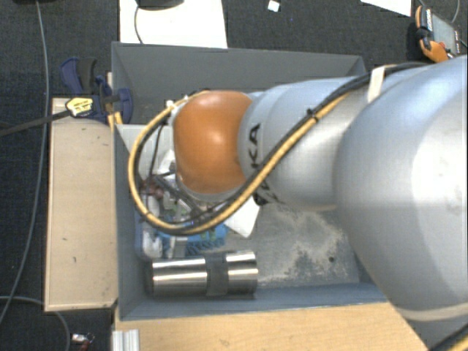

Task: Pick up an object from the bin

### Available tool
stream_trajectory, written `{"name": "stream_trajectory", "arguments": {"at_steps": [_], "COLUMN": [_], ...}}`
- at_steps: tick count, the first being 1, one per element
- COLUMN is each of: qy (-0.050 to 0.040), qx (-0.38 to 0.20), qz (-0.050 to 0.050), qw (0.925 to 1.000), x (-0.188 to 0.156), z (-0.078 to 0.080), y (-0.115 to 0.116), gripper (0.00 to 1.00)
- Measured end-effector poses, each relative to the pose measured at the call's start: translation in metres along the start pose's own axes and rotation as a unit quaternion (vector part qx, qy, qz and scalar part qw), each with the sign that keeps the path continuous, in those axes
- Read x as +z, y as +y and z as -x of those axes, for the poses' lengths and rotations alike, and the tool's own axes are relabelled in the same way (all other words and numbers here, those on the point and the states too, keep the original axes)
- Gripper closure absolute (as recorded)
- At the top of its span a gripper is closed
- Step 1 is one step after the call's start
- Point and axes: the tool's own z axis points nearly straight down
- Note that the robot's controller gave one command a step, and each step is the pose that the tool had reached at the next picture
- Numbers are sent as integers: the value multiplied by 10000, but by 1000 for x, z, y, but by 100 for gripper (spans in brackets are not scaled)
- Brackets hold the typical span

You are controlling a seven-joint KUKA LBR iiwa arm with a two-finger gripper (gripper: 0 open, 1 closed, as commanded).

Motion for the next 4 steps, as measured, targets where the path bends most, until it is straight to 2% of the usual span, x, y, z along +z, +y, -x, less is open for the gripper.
{"name": "stream_trajectory", "arguments": {"at_steps": [1,2,3,4], "qy": [-3,-3,-63,-26], "qx": [-101,-140,-1918,217], "qz": [3,1,20,12], "qw": [9999,9999,9814,9998], "x": [3,1,59,67], "z": [2,-12,23,5], "y": [0,-41,-10,-17], "gripper": [0,0,0,100]}}
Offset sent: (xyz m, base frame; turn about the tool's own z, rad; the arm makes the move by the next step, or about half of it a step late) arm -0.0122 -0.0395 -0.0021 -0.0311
